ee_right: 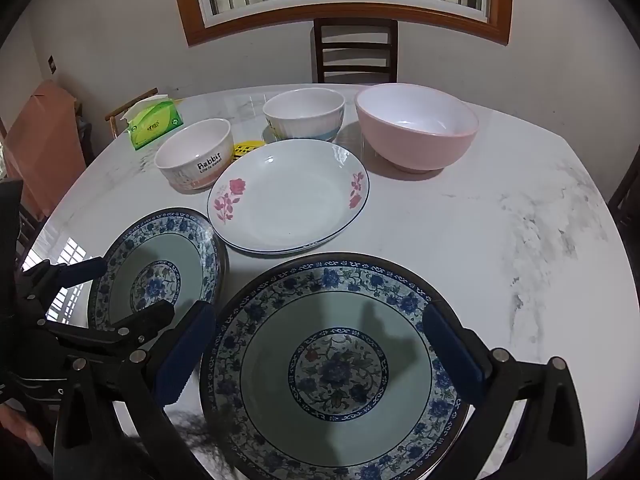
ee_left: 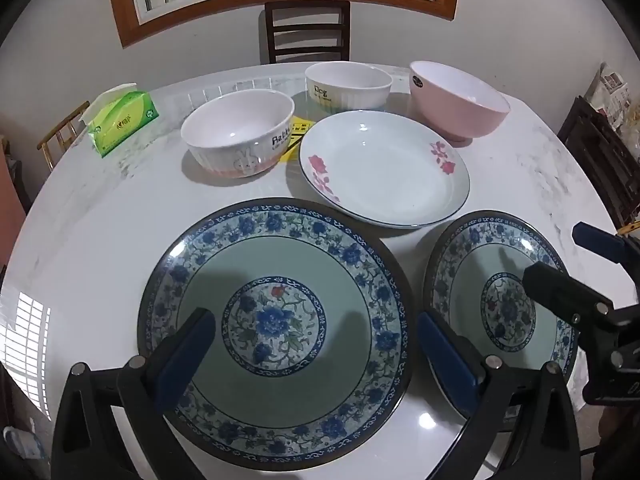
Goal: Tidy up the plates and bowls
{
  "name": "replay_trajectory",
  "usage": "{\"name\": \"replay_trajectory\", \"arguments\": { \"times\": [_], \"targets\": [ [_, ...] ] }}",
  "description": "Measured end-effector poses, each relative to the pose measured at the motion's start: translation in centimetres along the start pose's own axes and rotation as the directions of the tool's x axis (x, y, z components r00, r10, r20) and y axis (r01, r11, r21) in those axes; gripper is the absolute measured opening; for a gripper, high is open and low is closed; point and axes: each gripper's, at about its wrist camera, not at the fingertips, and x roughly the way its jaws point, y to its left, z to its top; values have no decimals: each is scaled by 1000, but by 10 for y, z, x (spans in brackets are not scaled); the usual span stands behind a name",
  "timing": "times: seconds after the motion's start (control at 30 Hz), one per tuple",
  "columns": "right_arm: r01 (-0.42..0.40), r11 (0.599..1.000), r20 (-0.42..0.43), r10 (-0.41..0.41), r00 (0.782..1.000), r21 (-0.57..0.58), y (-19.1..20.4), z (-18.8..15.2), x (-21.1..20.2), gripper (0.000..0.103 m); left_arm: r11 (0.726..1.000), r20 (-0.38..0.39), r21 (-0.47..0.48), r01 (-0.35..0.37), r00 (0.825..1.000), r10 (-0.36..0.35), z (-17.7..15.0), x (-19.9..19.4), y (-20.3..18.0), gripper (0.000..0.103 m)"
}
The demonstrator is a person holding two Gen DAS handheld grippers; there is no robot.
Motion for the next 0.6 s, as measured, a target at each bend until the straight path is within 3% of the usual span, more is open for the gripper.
{"name": "replay_trajectory", "arguments": {
  "times": [0.6],
  "targets": [
    [-11,1000,-1,11,1000,-10,7,-2,1,102,1000,2,12,1,1000,-1,-3,-2,0,103]
  ]
}}
